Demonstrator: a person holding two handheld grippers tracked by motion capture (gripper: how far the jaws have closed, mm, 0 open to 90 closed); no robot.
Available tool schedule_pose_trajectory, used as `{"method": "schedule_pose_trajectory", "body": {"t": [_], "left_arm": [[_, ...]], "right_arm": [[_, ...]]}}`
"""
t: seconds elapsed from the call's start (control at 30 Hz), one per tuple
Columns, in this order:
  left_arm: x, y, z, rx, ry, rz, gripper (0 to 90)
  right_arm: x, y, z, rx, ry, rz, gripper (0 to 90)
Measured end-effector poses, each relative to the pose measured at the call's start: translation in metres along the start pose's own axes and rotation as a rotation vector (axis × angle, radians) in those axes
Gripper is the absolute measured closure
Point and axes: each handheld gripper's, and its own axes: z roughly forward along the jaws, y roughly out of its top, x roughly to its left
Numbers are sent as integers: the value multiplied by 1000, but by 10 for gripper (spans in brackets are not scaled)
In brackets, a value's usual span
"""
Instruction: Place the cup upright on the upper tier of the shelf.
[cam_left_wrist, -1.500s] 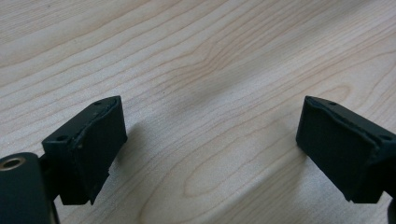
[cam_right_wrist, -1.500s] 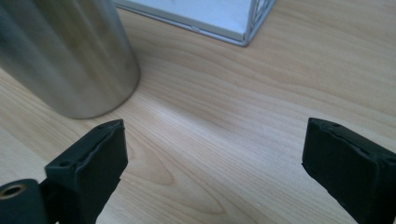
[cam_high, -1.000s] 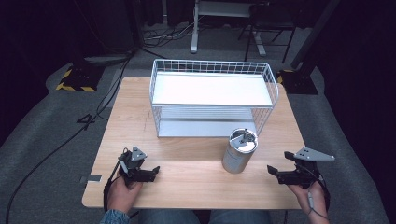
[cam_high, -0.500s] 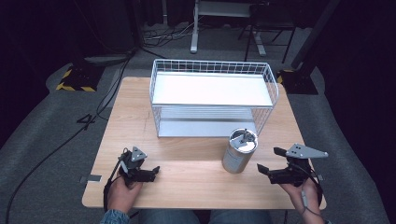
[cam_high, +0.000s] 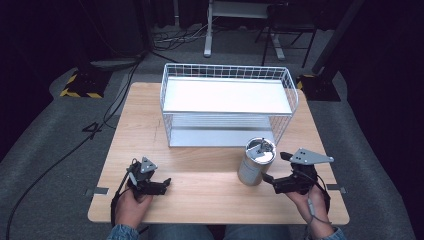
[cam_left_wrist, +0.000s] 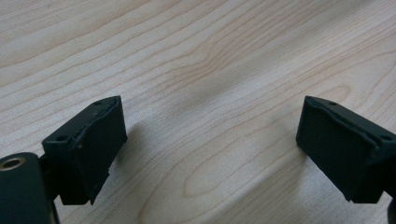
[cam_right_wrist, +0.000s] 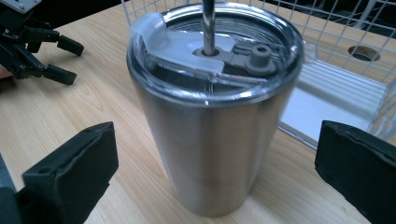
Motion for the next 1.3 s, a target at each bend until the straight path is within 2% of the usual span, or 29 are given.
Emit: {"method": "schedule_pose_trajectory", "body": {"t": [0.33, 0.47, 0.6, 0.97, 1.07, 1.3], "left_arm": [[0, 0, 0, 1, 1, 0, 90], [0, 0, 0, 0, 0, 1, 89], [0, 0, 0, 0, 0, 3, 89], [0, 0, 0, 2, 0, 4, 89], [0, 0, 0, 3, 0, 3, 89], [0, 0, 0, 2, 0, 3, 89]], "right_arm": [[1, 5, 27, -2, 10, 7, 0], [-1, 3, 39, -4, -5, 20, 0], [-1, 0, 48, -16, 4, 31, 0], [-1, -5, 60, -44, 1, 20, 15], [-1, -7, 61, -63, 3, 13, 19], [-1, -7, 60, -66, -2, 3, 28]]}}
